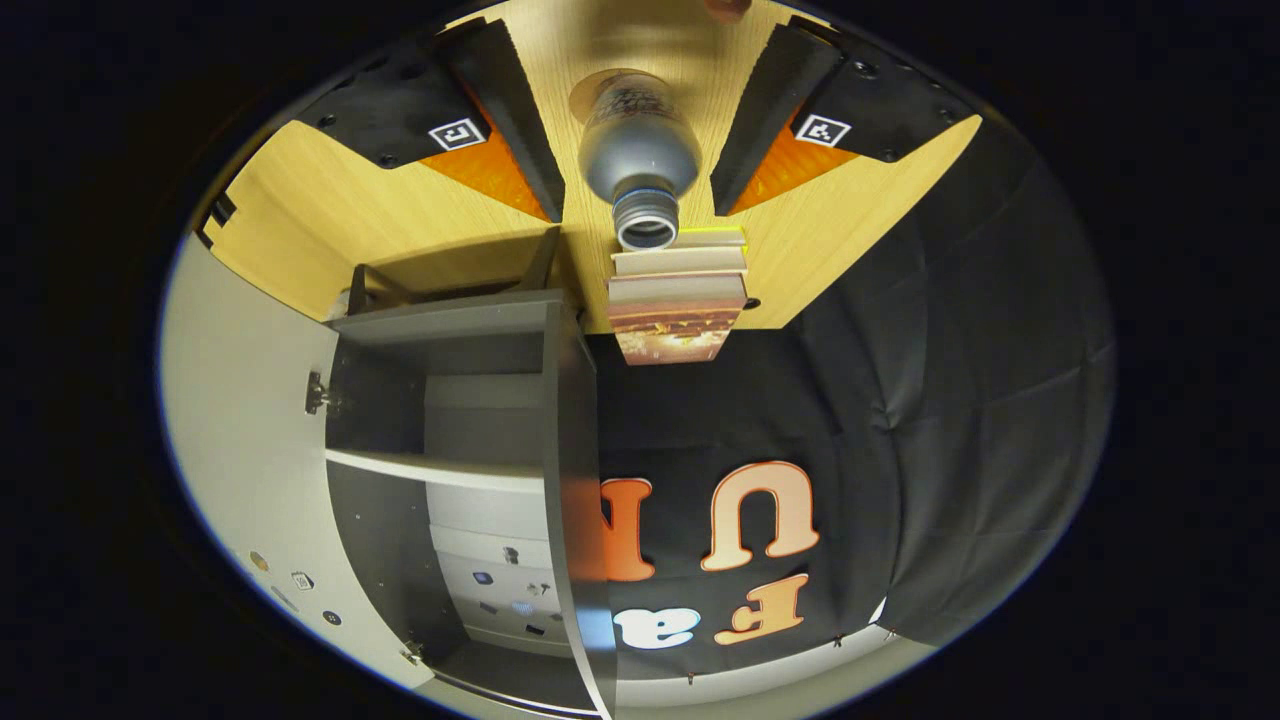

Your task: Open the cabinet door with the right hand, grasp the bottle in the cabinet with the left hand and place it on the coaster, then close the cabinet door with the right hand.

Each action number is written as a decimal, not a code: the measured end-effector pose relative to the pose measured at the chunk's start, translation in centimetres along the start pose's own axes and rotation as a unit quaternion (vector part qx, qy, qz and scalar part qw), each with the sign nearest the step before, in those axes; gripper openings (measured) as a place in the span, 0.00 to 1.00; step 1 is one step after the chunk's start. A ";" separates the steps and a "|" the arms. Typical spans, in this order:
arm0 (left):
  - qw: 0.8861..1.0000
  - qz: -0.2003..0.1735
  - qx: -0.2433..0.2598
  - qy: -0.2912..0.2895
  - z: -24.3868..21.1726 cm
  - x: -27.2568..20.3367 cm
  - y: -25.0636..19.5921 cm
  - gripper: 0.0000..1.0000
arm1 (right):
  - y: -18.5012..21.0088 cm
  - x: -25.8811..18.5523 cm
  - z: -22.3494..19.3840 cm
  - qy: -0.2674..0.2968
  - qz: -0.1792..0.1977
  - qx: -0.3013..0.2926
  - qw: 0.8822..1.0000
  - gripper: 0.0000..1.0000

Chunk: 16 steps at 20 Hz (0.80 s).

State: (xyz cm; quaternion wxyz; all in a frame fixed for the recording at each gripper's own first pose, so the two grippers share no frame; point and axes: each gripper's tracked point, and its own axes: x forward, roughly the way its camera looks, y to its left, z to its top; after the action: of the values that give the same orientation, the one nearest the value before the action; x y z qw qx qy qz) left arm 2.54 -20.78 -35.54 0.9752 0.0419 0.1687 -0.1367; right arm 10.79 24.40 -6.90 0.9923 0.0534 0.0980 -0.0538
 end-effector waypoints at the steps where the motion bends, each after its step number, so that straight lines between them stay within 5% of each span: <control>1: 1.000 0.000 0.002 -0.007 1.3 -0.5 0.1 0.96 | 0.0 0.3 -0.4 0.002 0.003 0.000 1.000 0.93; 12: 0.997 -0.028 0.006 -0.070 17.9 -6.1 -2.0 0.96 | 0.5 3.3 -4.3 0.030 0.048 0.027 0.998 0.99; 16: 0.995 -0.037 0.012 -0.096 25.1 -8.3 -2.5 0.96 | 1.9 3.7 -4.8 0.031 0.069 0.017 0.997 0.93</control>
State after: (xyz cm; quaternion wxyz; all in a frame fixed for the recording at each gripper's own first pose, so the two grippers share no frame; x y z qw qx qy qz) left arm 2.29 -24.27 -9.20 0.9806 0.0344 0.0737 -0.1782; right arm 13.71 26.48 -12.14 0.9890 0.0790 0.1240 0.0152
